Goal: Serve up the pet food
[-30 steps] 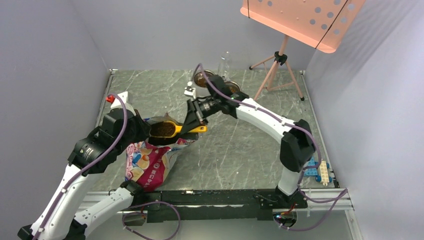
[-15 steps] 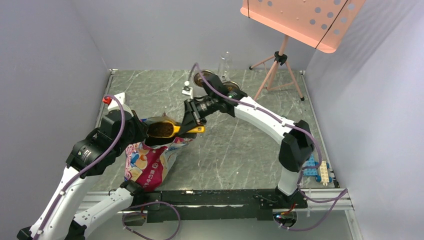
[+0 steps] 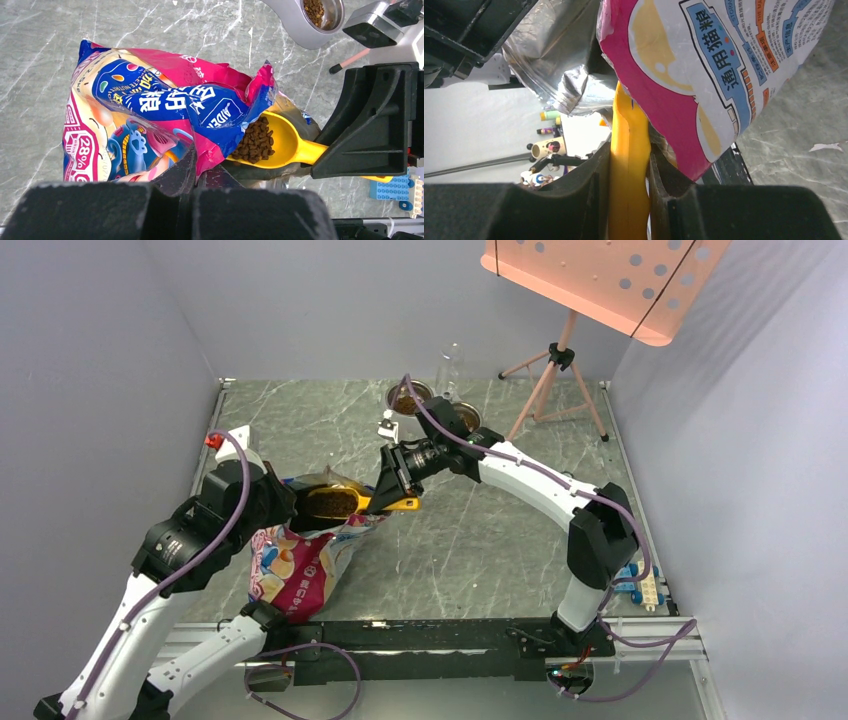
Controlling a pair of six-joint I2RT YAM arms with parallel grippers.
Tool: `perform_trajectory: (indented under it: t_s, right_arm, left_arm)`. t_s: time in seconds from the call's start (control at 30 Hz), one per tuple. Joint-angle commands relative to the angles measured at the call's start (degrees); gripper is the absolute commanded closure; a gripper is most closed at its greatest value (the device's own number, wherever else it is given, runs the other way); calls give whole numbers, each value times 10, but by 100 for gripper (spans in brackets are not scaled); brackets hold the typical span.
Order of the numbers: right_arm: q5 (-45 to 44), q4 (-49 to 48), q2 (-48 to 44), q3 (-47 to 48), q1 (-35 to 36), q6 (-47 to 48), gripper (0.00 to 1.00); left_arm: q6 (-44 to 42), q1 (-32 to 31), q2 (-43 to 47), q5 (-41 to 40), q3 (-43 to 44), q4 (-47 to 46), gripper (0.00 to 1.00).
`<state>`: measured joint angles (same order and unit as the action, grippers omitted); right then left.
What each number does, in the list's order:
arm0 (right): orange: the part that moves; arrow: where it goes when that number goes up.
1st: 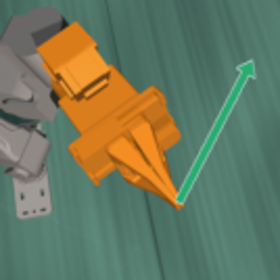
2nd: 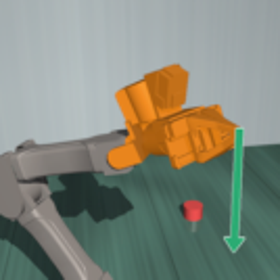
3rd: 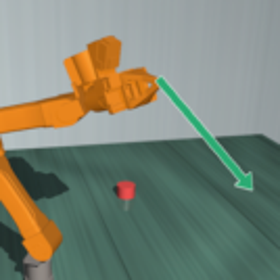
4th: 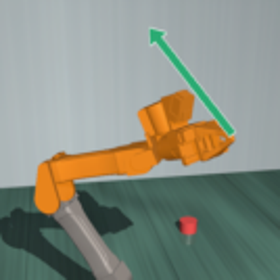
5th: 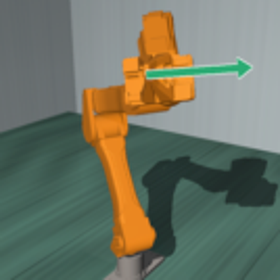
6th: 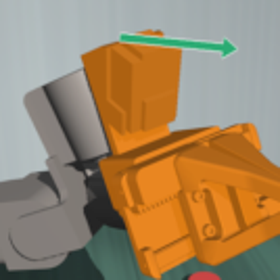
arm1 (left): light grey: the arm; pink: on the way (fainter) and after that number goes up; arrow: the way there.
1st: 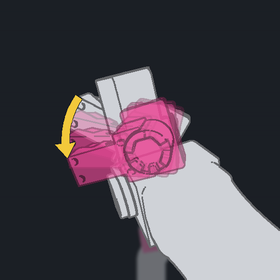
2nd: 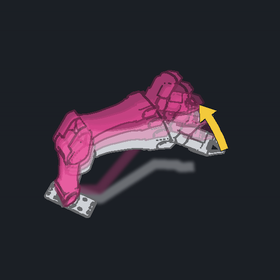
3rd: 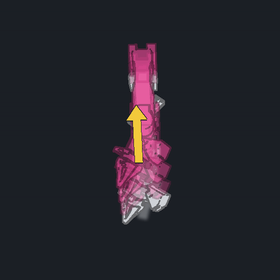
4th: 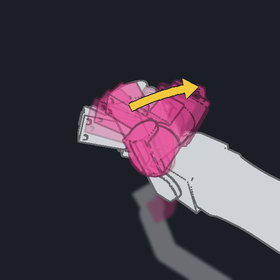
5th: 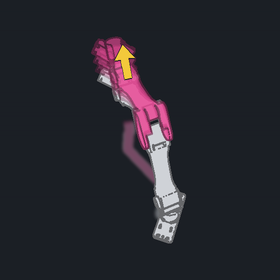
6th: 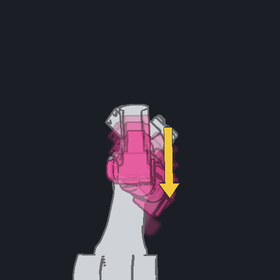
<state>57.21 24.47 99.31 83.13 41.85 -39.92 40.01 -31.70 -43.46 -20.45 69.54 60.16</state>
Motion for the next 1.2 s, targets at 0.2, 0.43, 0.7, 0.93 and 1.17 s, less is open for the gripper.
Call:
perform_trajectory:
  t_s: [0.2, 0.43, 0.7, 0.93, 1.17]
  right_arm:
    - [18, -69, -34, 5, -16, -17, 100]
    - [-2, -66, -42, -1, -28, -16, 100]
    - [-5, -97, -55, -26, -33, -44, 100]
    - [28, -178, -64, -14, -36, -112, 100]
    - [113, -501, -63, -136, -36, -339, 100]
  left_arm:
    - [5, -4, 12, 10, 12, -36, 100]
    - [5, -4, 11, 10, 13, -36, 100]
    - [5, -3, 7, 12, 15, -33, 100]
    - [1, -3, 5, 10, 19, -31, 100]
    - [-7, -4, 7, 10, 18, -39, 100]
